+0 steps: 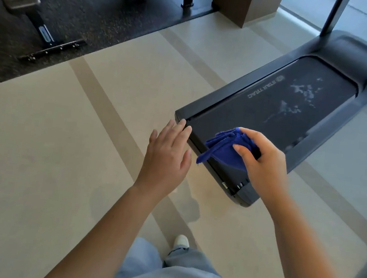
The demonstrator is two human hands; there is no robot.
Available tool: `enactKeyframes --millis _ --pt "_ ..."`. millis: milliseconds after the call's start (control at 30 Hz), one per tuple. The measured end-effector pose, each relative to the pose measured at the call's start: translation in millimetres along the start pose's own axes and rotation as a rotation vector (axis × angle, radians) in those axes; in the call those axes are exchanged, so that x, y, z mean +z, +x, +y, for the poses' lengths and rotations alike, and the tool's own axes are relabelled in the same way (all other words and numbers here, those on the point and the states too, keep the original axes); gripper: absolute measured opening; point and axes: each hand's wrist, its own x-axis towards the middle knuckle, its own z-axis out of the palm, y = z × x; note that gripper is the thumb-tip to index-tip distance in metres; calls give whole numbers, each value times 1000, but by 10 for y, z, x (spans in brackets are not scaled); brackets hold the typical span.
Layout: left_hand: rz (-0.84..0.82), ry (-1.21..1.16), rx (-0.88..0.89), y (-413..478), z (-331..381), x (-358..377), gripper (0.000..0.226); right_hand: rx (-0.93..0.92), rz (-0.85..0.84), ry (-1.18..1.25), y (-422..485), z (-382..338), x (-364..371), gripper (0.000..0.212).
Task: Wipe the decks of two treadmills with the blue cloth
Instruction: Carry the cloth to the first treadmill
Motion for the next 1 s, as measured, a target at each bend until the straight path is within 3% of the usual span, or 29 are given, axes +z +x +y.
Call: enactKeyframes --millis 567,1000 --pt "-35 -32 191 2733 -2374 -52 46 126 49 -30 2848 -749 1810 34" --pt "-138 -74 334 4779 -3198 364 46 242 178 21 4801 -737 2265 33"
